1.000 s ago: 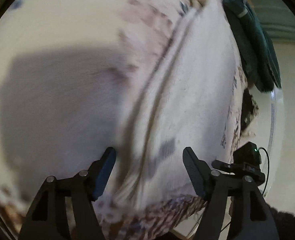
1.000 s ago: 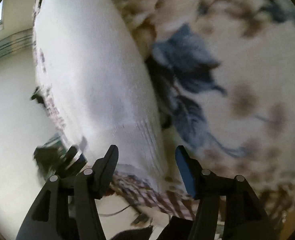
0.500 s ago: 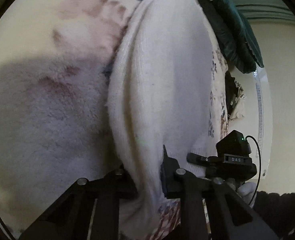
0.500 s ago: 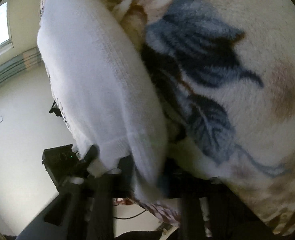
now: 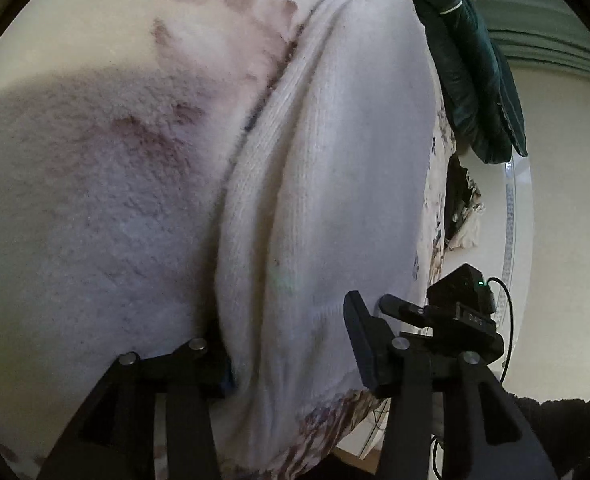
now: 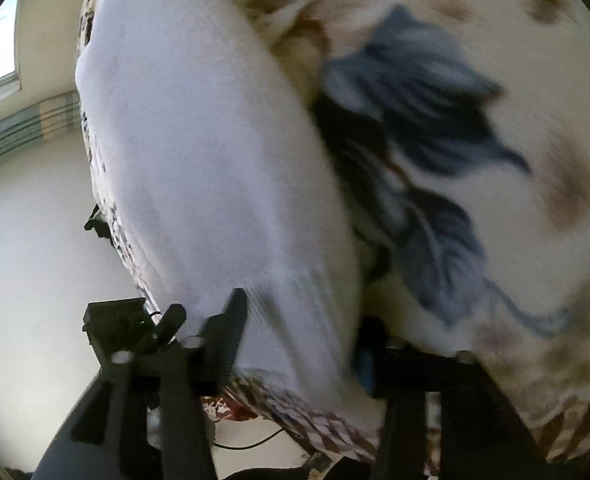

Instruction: Fold small clothes

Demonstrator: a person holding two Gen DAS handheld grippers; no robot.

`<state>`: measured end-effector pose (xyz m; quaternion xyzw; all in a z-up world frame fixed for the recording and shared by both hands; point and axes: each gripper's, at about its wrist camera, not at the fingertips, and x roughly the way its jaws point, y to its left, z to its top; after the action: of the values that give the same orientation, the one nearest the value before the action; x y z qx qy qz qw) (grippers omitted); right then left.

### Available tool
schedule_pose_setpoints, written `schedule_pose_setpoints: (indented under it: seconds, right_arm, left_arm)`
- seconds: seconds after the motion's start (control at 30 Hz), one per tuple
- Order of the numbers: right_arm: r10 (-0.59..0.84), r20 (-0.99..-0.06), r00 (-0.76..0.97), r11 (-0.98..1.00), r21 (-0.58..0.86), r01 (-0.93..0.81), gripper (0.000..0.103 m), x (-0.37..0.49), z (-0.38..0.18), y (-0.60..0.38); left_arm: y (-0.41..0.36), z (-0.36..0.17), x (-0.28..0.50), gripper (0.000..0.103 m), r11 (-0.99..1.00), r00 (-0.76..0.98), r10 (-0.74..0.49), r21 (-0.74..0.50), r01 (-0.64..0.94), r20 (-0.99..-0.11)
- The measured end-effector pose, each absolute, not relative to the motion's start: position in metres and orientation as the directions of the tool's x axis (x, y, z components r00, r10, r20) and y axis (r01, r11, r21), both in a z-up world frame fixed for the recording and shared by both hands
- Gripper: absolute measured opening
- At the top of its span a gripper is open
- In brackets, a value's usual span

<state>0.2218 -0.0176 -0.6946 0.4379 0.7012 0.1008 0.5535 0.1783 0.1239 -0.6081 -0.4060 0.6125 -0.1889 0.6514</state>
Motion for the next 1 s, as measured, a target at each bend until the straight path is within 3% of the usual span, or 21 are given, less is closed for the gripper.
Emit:
schedule_pose_setpoints:
  seconds: [0.03,0.07,0.1,0.13,0.17,0.2,0.37,0.53,0.67,0.87,0.97,1.0]
  right_arm:
    - [0.732,-0.681,-0.004,0.584,0.625,0.518,0.052,0.225,-0.699,-0.021]
    - [0.740,-0.672,0.006,0.569,0.631,0.527,0.052,0.224,-0.704,-0.032]
    - [0.746,-0.666,0.019,0.555,0.636,0.536,0.051,0.223,-0.706,-0.030]
    - [0.744,-0.667,0.040,0.540,0.636,0.551,0.044,0.222,-0.705,-0.030]
    - [0.749,-0.661,0.052,0.526,0.639,0.561,0.018,0.221,-0.704,-0.031]
    - [0.756,-0.652,0.061,0.512,0.646,0.566,0.016,0.221,-0.702,-0.030]
    - [0.772,-0.630,0.081,0.511,0.692,0.510,0.014,0.234,-0.667,-0.022]
    - [0.807,-0.574,0.140,0.460,0.759,0.460,0.014,0.272,-0.614,-0.023]
    - [0.823,-0.527,0.210,0.409,0.808,0.425,0.014,0.339,-0.574,-0.029]
    - [0.787,-0.540,0.298,0.435,0.829,0.353,0.014,0.481,-0.534,-0.068]
    - [0.766,-0.557,0.321,0.447,0.820,0.356,0.016,0.557,-0.535,-0.101]
    - [0.764,-0.560,0.319,0.443,0.816,0.370,0.019,0.574,-0.543,-0.120]
  left_arm:
    - [0.124,-0.608,0.178,0.041,0.594,0.186,-0.745,-0.764,-0.251,-0.640]
    - [0.123,-0.608,0.178,0.033,0.599,0.190,-0.740,-0.761,-0.250,-0.645]
    - [0.123,-0.607,0.178,0.014,0.605,0.194,-0.732,-0.754,-0.256,-0.653]
    - [0.121,-0.606,0.178,0.013,0.600,0.196,-0.734,-0.756,-0.261,-0.651]
    - [0.121,-0.603,0.178,0.013,0.597,0.202,-0.733,-0.756,-0.267,-0.650]
    - [0.125,-0.603,0.176,0.012,0.596,0.203,-0.733,-0.757,-0.268,-0.649]
    - [0.128,-0.573,0.179,0.011,0.565,0.237,-0.743,-0.776,-0.280,-0.626]
    - [0.124,-0.507,0.218,0.011,0.550,0.324,-0.739,-0.807,-0.217,-0.591]
    - [0.121,-0.466,0.281,0.011,0.553,0.413,-0.717,-0.819,-0.154,-0.562]
    - [0.126,-0.444,0.417,0.011,0.562,0.529,-0.667,-0.821,-0.106,-0.525]
    - [0.128,-0.458,0.488,0.022,0.573,0.527,-0.650,-0.808,-0.133,-0.548]
    - [0.129,-0.465,0.509,0.045,0.569,0.524,-0.653,-0.811,-0.136,-0.546]
